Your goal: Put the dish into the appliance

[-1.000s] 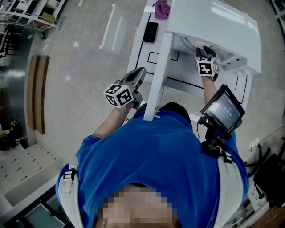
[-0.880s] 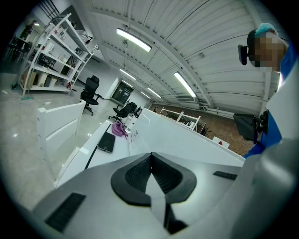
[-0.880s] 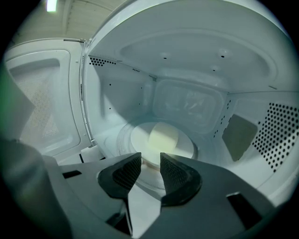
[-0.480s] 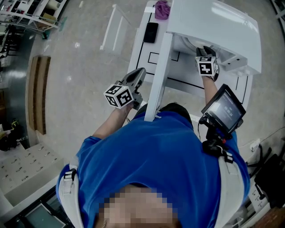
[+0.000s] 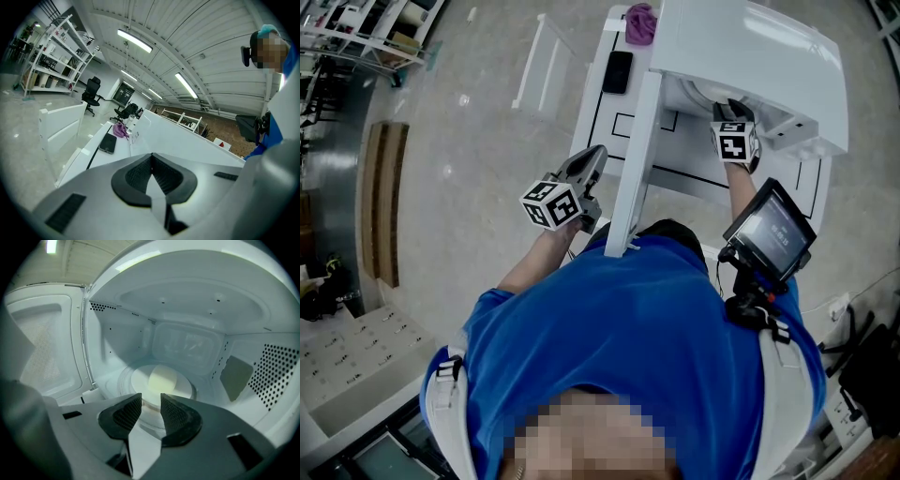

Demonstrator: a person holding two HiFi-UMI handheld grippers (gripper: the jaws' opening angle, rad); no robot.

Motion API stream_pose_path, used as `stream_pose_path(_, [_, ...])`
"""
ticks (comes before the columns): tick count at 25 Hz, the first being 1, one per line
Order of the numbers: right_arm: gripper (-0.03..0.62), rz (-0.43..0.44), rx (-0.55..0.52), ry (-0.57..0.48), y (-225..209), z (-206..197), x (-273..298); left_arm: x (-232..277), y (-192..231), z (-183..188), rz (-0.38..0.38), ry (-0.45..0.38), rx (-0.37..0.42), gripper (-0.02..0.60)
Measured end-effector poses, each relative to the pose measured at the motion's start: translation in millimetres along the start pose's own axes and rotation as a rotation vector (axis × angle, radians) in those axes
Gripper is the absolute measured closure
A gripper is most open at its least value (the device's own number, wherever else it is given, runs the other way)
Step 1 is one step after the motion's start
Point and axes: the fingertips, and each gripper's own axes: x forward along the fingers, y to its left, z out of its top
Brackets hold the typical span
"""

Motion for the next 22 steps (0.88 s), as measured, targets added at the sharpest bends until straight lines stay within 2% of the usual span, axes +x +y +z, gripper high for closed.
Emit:
stream_pose_path(7, [0.471,0.005,0.1,-0.082,-3,4,-27,-1,-8,2,-0.009,-0.006,0.005,0.575])
stream_pose_path(11, [0.473,0.055,0.231,-0.136,6,3,-53,-5,-11,0,-0.01,-0.009,0.005,0.574])
stream_pose_path(14, [0.473,0.092,0.289,-0.168,11,3,-74,-6,-16,-3,-0.006,-0.018,0.006,0.575])
stream_pose_path(22, [0.473,0.149,0.317,-0.207,22,-11,-108,-16,-22,-19,0.024,-0.047,0.007,0.575])
